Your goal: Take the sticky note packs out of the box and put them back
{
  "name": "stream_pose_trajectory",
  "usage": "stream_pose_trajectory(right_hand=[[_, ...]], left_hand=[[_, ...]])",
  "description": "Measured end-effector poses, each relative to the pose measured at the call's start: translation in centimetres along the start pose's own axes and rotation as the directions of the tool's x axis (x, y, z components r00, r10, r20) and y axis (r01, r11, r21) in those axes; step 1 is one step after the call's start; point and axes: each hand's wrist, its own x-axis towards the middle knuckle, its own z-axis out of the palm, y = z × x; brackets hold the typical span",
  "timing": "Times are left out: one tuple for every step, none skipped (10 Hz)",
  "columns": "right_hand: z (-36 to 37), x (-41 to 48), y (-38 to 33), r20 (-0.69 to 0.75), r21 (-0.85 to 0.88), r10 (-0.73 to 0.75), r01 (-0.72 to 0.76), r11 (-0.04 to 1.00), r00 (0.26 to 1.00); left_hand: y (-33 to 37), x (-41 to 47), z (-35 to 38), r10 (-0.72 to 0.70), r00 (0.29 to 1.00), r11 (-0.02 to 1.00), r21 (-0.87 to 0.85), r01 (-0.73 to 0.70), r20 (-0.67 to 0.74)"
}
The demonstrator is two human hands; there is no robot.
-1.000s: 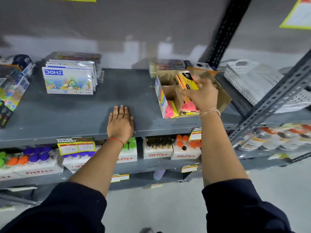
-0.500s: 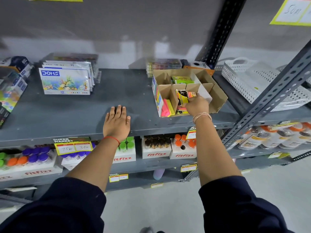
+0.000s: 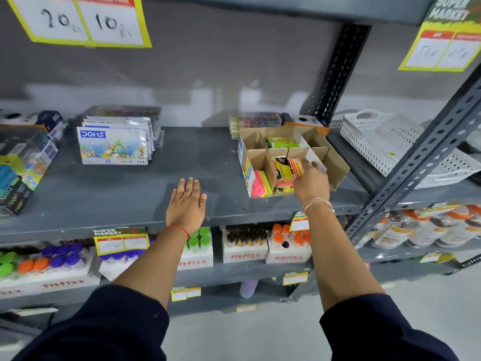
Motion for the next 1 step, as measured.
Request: stream_pose_trajectory(right_hand=[[-1.21, -2.38, -2.14, -0.228, 0.002, -0.206, 0.212, 0.977, 0.952]], left_hand=[[2.3, -1.52, -1.74, 0.178, 0.941, 0.979, -0.045, -0.198, -0.287]])
